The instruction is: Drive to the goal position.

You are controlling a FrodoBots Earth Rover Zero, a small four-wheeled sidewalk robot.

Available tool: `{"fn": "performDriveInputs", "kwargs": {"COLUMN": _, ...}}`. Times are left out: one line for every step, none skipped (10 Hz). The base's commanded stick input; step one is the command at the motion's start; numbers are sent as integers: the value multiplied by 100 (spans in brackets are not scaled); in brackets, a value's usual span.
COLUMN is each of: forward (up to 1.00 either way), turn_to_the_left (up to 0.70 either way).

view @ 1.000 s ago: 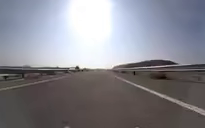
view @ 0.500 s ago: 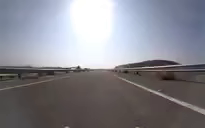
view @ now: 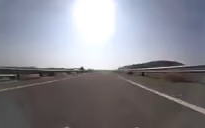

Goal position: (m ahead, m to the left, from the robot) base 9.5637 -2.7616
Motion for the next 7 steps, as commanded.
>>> {"fn": "performDriveInputs", "kwargs": {"forward": 100, "turn_to_the_left": 0}}
{"fn": "performDriveInputs", "kwargs": {"forward": 100, "turn_to_the_left": 0}}
{"fn": "performDriveInputs", "kwargs": {"forward": 100, "turn_to_the_left": 0}}
{"fn": "performDriveInputs", "kwargs": {"forward": 100, "turn_to_the_left": 0}}
{"fn": "performDriveInputs", "kwargs": {"forward": 100, "turn_to_the_left": 0}}
{"fn": "performDriveInputs", "kwargs": {"forward": 100, "turn_to_the_left": -3}}
{"fn": "performDriveInputs", "kwargs": {"forward": 100, "turn_to_the_left": -2}}
